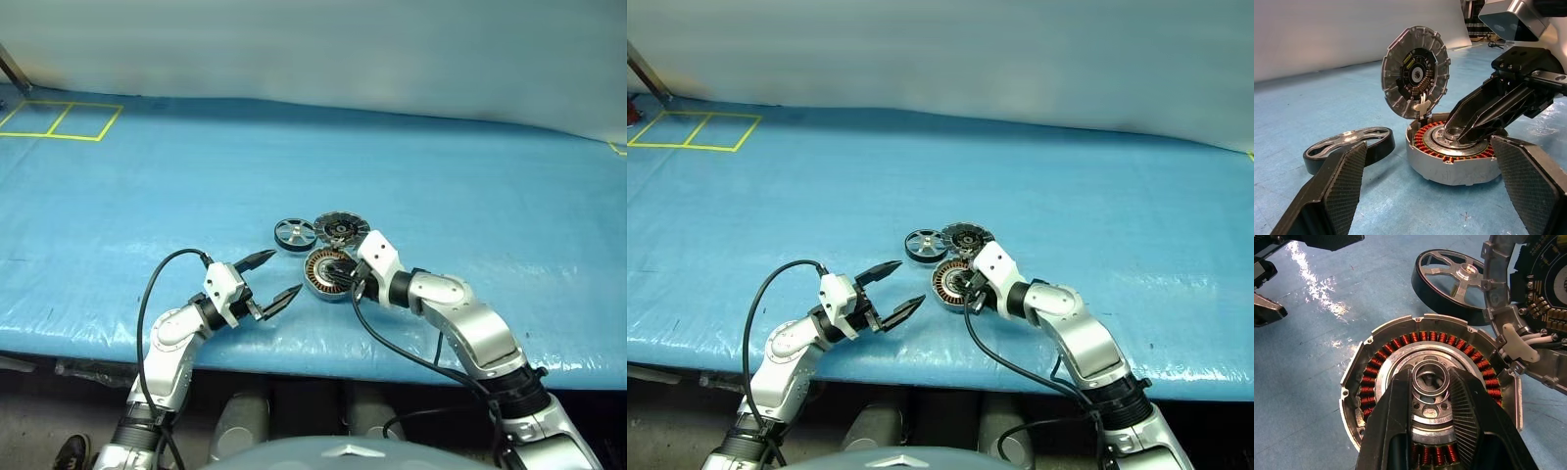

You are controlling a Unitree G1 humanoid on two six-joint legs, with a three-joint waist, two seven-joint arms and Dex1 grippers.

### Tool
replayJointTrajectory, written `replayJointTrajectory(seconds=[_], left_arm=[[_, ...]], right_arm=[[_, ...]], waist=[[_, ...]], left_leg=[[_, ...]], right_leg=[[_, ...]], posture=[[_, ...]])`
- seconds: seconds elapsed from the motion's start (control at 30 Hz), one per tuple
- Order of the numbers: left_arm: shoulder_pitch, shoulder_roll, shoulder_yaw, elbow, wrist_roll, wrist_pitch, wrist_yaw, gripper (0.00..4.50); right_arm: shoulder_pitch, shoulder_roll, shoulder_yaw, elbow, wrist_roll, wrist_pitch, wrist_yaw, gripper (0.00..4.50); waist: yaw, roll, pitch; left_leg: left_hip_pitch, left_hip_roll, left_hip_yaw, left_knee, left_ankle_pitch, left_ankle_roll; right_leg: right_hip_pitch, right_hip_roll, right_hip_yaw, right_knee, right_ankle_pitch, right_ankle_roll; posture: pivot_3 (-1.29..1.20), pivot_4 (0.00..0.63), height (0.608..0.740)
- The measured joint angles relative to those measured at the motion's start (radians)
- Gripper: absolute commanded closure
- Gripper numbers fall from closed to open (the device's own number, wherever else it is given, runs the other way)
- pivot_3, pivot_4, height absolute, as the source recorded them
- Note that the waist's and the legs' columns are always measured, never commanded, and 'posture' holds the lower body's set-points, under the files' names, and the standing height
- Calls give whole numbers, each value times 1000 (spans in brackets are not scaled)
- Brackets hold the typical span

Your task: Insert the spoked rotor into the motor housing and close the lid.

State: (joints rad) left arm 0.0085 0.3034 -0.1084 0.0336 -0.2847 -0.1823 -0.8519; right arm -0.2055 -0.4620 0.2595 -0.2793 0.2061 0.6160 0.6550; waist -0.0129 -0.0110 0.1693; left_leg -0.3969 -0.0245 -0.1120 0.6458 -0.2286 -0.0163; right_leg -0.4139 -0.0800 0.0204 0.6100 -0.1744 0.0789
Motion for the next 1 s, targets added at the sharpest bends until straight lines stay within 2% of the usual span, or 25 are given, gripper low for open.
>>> replayJointTrajectory(seconds=[1.0], left_arm=[[2,1,-3,0,6,0,0,60]], right_arm=[[17,-6,-2,-15,-3,1,-7,3765]], waist=[[0,0,0]], left_leg=[[0,0,0,0,0,0]], right_leg=[[0,0,0,0,0,0]], posture=[[0,150,740]])
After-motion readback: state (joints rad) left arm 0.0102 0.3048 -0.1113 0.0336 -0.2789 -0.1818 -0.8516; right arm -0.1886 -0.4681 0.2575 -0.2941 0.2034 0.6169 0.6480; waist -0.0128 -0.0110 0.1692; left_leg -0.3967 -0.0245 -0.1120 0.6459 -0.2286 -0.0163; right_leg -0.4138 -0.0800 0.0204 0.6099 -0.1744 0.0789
